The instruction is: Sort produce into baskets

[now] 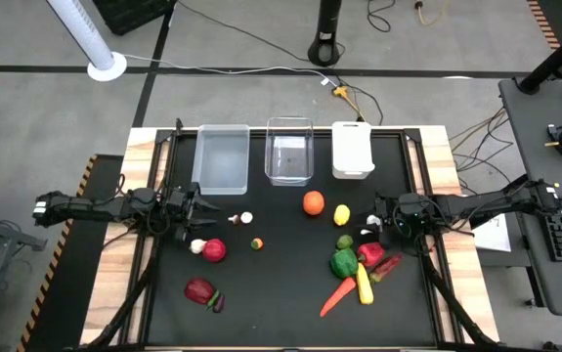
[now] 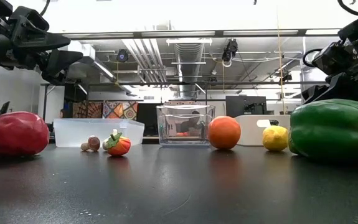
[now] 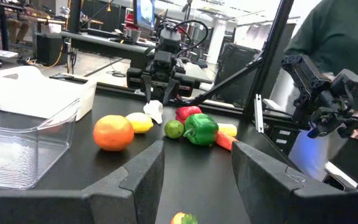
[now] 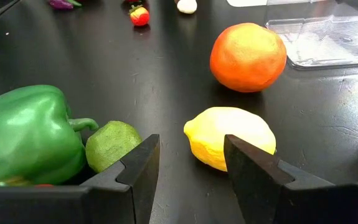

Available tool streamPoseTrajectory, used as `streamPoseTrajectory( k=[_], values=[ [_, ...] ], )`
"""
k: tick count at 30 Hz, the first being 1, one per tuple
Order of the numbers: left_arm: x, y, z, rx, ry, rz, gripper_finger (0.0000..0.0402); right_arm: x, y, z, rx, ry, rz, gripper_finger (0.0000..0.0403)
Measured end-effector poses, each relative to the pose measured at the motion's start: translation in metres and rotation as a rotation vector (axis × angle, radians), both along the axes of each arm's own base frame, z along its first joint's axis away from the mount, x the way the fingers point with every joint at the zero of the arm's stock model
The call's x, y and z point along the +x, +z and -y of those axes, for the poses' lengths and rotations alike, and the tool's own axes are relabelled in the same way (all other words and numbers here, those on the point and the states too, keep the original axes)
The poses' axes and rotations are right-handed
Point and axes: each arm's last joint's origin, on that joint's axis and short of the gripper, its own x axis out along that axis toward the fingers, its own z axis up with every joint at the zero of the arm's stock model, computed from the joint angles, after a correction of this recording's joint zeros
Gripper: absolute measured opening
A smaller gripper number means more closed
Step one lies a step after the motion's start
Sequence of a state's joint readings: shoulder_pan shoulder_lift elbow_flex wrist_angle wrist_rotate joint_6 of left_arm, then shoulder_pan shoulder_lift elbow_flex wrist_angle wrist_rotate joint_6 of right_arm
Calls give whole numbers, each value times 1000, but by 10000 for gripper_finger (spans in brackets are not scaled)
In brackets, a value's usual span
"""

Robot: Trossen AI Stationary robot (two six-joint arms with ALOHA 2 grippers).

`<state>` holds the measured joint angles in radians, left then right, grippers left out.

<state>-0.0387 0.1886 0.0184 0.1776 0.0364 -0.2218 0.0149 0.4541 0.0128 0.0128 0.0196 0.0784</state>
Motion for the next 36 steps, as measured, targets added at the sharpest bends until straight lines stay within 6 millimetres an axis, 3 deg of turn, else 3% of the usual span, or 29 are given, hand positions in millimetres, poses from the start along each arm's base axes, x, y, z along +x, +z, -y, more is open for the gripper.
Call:
streamPoseTrajectory(
  k=[8,17,24,27,32,36],
  values=[
    [0,0,0,0,0,0,169,0,0,0,-8,4,0,171],
    [0,0,0,0,0,0,169,0,1,1,-370,181,3,171],
    [0,0,0,0,0,-1,169,1,1,1,-325,157,6,171],
    [0,0,0,0,0,0,169,1,1,0,-167,94,11,171],
    [0,0,0,0,0,0,169,2,3,-1,424,-197,31,171],
    [0,0,0,0,0,0,169,6,13,1,713,-364,157,171]
  ],
)
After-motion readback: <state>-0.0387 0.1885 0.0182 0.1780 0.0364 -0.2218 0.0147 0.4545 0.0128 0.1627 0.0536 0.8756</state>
